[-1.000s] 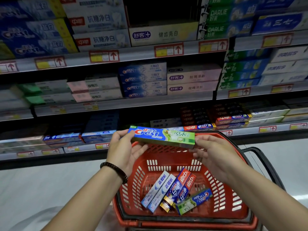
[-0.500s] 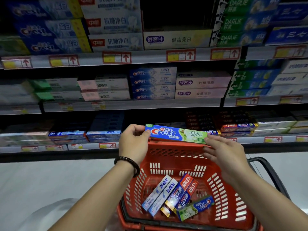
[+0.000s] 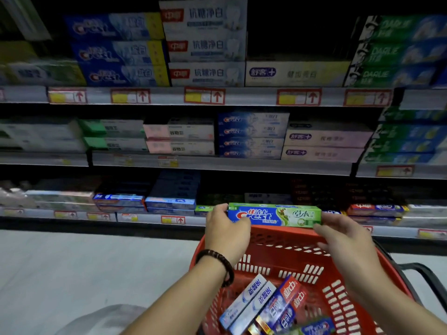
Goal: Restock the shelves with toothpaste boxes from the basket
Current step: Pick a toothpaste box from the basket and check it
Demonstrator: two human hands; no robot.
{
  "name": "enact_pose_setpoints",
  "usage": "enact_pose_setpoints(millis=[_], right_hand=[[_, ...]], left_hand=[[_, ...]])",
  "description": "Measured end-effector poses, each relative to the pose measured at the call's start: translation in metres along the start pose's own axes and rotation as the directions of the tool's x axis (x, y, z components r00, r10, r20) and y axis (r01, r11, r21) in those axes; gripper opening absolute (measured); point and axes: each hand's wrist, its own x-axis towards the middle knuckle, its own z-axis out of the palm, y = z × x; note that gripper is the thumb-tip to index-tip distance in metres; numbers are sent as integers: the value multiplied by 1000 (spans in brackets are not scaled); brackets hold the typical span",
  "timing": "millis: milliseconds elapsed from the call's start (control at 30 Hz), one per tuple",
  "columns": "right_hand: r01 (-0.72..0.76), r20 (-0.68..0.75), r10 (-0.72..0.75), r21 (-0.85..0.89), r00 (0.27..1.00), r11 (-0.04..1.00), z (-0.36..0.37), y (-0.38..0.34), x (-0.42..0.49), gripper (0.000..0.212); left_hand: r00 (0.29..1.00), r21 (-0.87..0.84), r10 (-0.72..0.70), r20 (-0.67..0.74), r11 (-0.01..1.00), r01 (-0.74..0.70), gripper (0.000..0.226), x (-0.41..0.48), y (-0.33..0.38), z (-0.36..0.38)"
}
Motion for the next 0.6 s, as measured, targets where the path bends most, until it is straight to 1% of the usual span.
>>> enact_pose_setpoints(millis=[67, 133, 167, 233, 267, 367, 433, 600], right_hand=[[-7, 9, 7, -23, 1000, 1000, 6, -1, 5, 22], [3, 17, -2, -51, 1000, 999, 13, -3, 11, 21], [7, 23, -6, -63, 1000, 998, 17, -5, 14, 21], [13, 31, -11, -77, 999, 997, 25, -10, 23, 24], [14, 36, -11, -83, 999, 996, 30, -12, 28, 25], [22, 52, -17, -88, 998, 996, 47, -15, 43, 22], [23, 64, -17, -94, 998, 995, 58, -17, 53, 20], [-16, 48, 23, -140, 999, 990, 88, -7, 86, 21]], left_hand=[[998, 16, -21, 51, 1000, 20, 63, 8, 1, -4], [995, 59, -42, 91, 998, 37, 61, 20, 5, -9], [993, 71, -43, 107, 997, 35, 53, 26, 7, -12], [993, 116, -27, 116, 993, 14, 31, 36, 14, -21], [994, 128, -11, 110, 992, -3, 29, 42, 16, -24], [997, 156, 10, 78, 987, -22, 46, 65, 22, -35], [998, 181, -10, 62, 984, -1, 52, 82, 26, -41], [992, 208, -100, 78, 975, 82, 43, 126, 22, -47]])
